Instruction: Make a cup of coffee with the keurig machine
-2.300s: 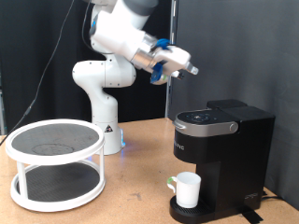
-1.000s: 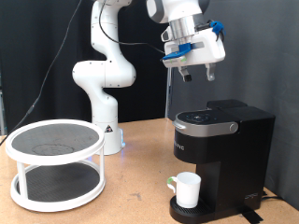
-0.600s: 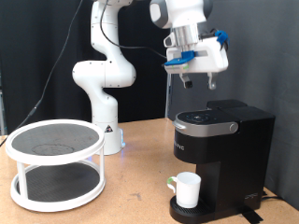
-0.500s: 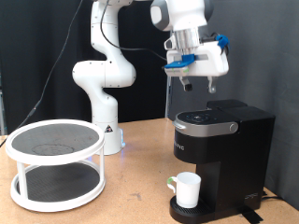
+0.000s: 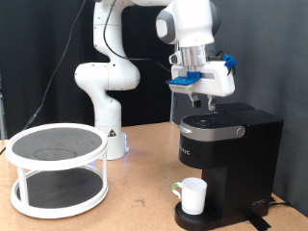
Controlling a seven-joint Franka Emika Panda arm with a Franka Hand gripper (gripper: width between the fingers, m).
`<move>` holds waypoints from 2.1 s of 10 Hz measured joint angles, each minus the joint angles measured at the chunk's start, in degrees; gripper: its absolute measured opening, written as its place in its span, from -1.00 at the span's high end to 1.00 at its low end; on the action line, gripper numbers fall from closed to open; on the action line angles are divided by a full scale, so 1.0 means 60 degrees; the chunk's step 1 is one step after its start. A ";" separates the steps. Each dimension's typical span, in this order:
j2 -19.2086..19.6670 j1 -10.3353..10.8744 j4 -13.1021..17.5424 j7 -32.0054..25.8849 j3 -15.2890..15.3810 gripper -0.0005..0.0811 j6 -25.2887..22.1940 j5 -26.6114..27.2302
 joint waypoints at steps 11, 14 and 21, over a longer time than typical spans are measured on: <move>0.0666 0.0025 0.0084 -0.0019 0.0044 0.99 -0.0103 -0.0022; 0.0944 0.0006 0.0479 -0.0029 0.0017 0.99 -0.0772 0.0010; 0.1668 -0.0016 0.1443 0.0180 -0.0072 0.99 -0.2139 0.0010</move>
